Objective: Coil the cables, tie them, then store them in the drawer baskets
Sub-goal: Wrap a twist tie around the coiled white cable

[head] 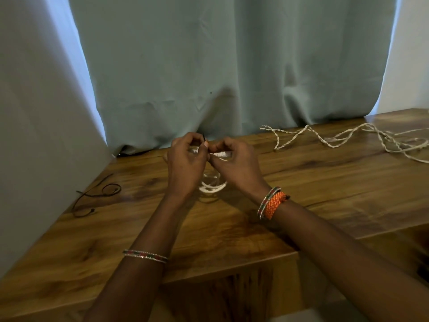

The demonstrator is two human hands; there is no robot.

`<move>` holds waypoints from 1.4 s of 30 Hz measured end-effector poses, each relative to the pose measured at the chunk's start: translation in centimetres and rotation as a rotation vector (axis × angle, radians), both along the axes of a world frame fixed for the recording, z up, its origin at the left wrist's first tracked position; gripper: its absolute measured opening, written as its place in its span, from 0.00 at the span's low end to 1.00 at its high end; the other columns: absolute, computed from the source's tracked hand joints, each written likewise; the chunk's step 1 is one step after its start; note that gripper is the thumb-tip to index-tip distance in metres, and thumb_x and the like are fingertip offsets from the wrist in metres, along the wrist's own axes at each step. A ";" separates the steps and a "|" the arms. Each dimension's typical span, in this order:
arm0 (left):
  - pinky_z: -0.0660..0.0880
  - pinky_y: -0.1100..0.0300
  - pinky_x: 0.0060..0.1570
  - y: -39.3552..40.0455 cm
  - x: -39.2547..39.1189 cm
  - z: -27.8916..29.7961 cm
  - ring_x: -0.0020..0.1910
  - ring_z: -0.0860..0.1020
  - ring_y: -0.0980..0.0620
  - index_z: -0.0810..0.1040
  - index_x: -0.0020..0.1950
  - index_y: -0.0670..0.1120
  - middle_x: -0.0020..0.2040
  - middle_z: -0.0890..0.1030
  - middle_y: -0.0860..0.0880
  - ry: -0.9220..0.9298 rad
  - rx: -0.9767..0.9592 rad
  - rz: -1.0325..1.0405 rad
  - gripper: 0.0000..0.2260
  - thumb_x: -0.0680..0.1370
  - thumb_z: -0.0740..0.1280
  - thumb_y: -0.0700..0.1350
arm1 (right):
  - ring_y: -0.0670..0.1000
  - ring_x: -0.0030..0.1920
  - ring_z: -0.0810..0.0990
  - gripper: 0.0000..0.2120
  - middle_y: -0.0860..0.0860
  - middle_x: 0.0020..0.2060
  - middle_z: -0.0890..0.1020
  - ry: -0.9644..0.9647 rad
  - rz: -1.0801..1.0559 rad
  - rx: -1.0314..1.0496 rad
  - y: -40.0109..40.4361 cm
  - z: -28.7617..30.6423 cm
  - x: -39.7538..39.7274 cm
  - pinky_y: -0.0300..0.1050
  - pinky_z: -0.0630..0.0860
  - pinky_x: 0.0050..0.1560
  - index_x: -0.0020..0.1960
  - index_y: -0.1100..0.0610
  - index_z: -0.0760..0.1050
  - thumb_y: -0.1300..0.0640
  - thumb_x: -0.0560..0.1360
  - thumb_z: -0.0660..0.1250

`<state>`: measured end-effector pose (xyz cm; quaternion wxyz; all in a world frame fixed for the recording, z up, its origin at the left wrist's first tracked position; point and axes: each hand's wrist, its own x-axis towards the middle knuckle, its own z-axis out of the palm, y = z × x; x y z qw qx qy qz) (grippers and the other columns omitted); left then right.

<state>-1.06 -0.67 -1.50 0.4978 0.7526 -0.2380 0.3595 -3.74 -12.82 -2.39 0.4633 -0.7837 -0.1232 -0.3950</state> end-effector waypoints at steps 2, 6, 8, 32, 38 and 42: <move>0.74 0.55 0.49 -0.2 -0.2 0.0 0.44 0.79 0.55 0.76 0.42 0.53 0.42 0.80 0.50 0.035 -0.043 -0.046 0.03 0.73 0.66 0.44 | 0.40 0.46 0.80 0.06 0.37 0.38 0.81 -0.021 -0.032 -0.033 -0.1 -0.1 0.0 0.58 0.74 0.56 0.41 0.45 0.77 0.46 0.69 0.71; 0.71 0.66 0.45 -0.4 -0.9 0.3 0.41 0.75 0.58 0.74 0.40 0.52 0.38 0.76 0.56 -0.001 -0.132 -0.083 0.07 0.73 0.64 0.39 | 0.45 0.49 0.76 0.06 0.39 0.39 0.80 -0.103 -0.187 -0.154 0.4 0.3 -0.6 0.56 0.61 0.62 0.42 0.47 0.75 0.46 0.70 0.69; 0.73 0.52 0.51 -0.3 -1.0 0.4 0.47 0.76 0.51 0.71 0.38 0.59 0.37 0.76 0.58 -0.015 -0.088 -0.016 0.11 0.71 0.62 0.40 | 0.48 0.47 0.74 0.07 0.39 0.39 0.79 -0.174 -0.237 -0.217 0.9 0.4 -0.7 0.55 0.60 0.60 0.41 0.46 0.75 0.44 0.70 0.67; 0.69 0.73 0.31 0.3 1.7 -1.2 0.34 0.74 0.59 0.71 0.36 0.51 0.35 0.76 0.54 0.234 -0.034 -0.032 0.15 0.75 0.63 0.32 | 0.44 0.34 0.74 0.07 0.48 0.34 0.77 0.342 -0.002 -0.165 -5.1 -2.5 2.4 0.25 0.69 0.32 0.41 0.58 0.74 0.68 0.70 0.68; 0.66 0.77 0.35 0.6 2.5 -0.9 0.40 0.74 0.53 0.74 0.47 0.43 0.42 0.76 0.48 0.187 0.039 0.111 0.09 0.73 0.61 0.30 | 0.47 0.37 0.76 0.05 0.51 0.36 0.80 0.329 -0.065 -0.132 -6.0 -2.7 2.8 0.25 0.70 0.33 0.41 0.60 0.77 0.68 0.70 0.67; 0.72 0.64 0.40 1.4 1.7 -0.4 0.41 0.75 0.54 0.72 0.46 0.44 0.41 0.75 0.47 0.261 -0.106 0.221 0.07 0.74 0.64 0.33 | 0.52 0.39 0.78 0.04 0.55 0.38 0.81 0.328 -0.215 -0.191 -5.7 -2.8 2.8 0.44 0.76 0.40 0.41 0.62 0.77 0.62 0.71 0.65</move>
